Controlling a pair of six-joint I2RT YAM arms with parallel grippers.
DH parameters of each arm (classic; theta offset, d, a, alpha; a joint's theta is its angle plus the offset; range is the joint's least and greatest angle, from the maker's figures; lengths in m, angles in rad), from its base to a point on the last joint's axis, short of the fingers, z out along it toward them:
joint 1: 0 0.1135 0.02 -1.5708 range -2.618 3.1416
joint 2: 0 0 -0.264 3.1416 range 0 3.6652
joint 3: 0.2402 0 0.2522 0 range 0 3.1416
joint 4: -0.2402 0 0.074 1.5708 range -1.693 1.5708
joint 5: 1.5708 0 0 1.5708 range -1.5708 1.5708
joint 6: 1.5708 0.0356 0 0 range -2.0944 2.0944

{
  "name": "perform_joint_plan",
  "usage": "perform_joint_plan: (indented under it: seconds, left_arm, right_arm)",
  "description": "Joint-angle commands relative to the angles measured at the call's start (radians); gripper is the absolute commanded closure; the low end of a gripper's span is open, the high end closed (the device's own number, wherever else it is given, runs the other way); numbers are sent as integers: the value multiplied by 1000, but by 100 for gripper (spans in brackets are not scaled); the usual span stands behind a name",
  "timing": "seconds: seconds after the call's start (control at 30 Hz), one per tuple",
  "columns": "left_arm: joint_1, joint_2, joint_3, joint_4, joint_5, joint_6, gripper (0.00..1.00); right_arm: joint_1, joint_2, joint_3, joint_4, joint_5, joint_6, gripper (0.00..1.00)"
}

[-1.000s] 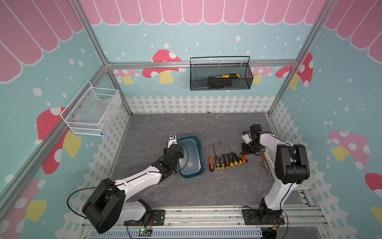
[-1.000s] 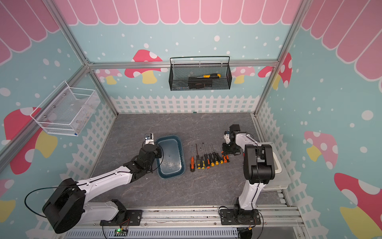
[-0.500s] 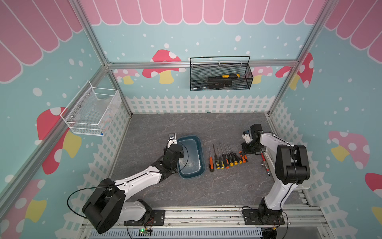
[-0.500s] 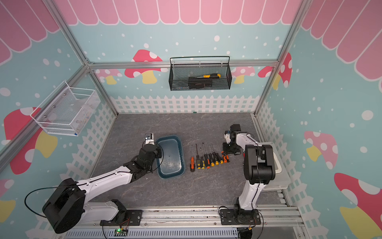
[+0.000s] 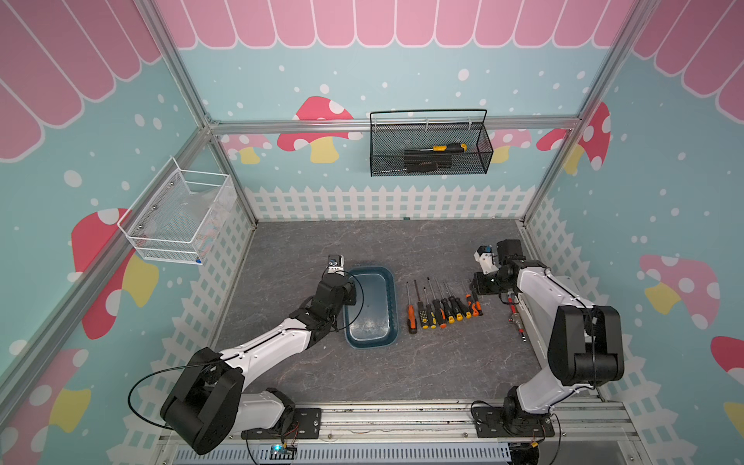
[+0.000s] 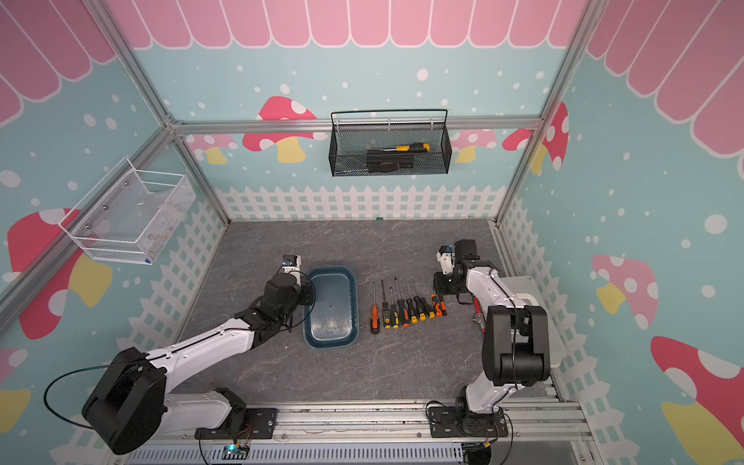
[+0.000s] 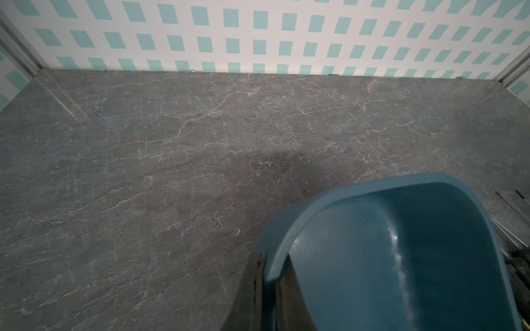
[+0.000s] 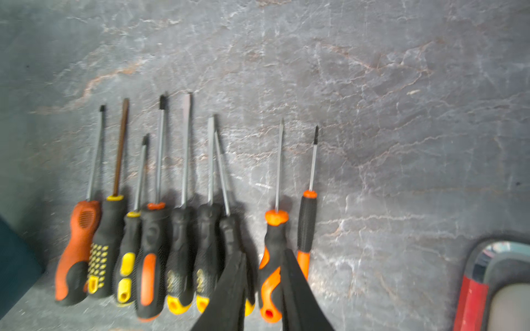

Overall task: Take out the screwdriver from the storage box
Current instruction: Place the storage box at the center of the board.

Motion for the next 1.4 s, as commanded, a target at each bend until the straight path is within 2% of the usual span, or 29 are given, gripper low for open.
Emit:
perform_joint_plan:
  seconds: [0.0, 0.27, 0.43, 0.8, 1.0, 1.23, 1.37]
  left_arm:
    - [33, 41, 46, -14, 128, -23, 100]
    - [62, 189, 119, 18, 212, -56, 100]
    - [62, 271, 162, 24, 217, -58, 100]
    - [61, 359, 203, 0, 210, -33, 100]
    - [55, 417, 222, 1, 203, -31, 97]
    - [46, 431, 222, 1, 187, -32, 92]
    - [42, 434, 235, -15, 182, -21, 81]
  right_arm:
    - [-1, -69, -51, 24, -42, 39, 75]
    - [14, -203, -135, 58, -81, 82, 73]
    - [18, -266, -186, 89, -95, 83, 72]
    - [19, -367, -304, 225, -59, 65, 72]
    - [19, -419, -324, 250, -51, 54, 71]
    - [19, -405, -323, 252, -49, 58, 71]
    - [19, -405, -322, 254, -42, 61, 71]
